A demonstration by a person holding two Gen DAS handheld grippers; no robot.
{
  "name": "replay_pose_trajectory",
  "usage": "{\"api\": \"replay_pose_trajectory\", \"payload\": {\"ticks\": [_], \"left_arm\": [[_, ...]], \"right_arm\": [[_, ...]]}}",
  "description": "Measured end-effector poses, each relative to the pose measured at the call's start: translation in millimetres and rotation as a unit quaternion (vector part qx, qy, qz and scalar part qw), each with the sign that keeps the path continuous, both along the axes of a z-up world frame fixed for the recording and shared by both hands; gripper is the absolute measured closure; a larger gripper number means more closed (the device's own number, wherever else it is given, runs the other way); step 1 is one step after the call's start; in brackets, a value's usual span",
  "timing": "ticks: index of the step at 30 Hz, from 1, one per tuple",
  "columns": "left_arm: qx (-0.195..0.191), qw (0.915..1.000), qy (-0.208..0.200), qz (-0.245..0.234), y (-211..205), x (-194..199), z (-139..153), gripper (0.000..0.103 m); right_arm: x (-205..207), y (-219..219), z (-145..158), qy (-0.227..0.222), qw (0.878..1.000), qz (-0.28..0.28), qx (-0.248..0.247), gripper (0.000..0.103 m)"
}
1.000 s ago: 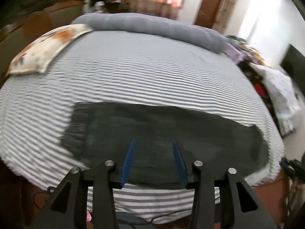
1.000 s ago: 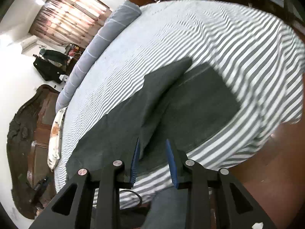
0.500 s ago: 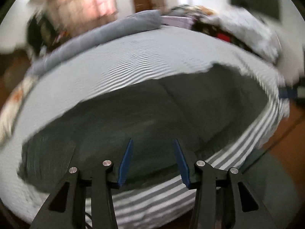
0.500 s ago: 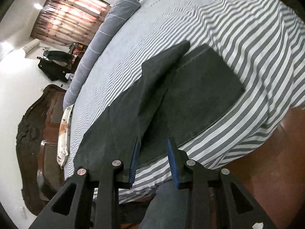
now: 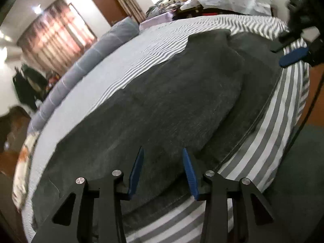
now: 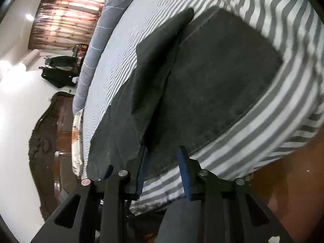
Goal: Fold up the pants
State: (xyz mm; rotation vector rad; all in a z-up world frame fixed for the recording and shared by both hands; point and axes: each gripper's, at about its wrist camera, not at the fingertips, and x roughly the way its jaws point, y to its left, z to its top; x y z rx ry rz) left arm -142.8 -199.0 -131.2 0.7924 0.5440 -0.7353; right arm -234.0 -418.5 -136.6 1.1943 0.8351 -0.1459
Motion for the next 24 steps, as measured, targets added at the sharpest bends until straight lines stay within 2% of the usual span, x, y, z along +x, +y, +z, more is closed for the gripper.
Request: {"api": "replay_pose_trajectory", "payload": {"ticks": [9,10,13,15,24], "left_arm": [[0.001,1.0000,0.004,-0.005,-1,3,-6,0.062],[0.000,0.9999,0.010,-0.005,-2,3,-5,0.062],[-0.002,0.9999,0.013,-0.010,-3,-1,-3,0.062],[-0.003,0.9997,0.014,-0.018,-3,-3,-2,0.062],[0.001,0.9990,0.005,-0.045,-9,-21,-3,0.062]], "right_arm": [[60,7,-28,-0.035,0.997,0.040,0.050,0.070],[67,7,-30,-0.040,0.997,0.042,0.057,0.071],[78,7,-25,-0.069,0.995,0.048,0.061,0.092],[81,7,-17,-0.077,0.995,0.050,0.046,0.095],[81,4,7,-0.111,0.991,0.030,0.062,0.097]]}}
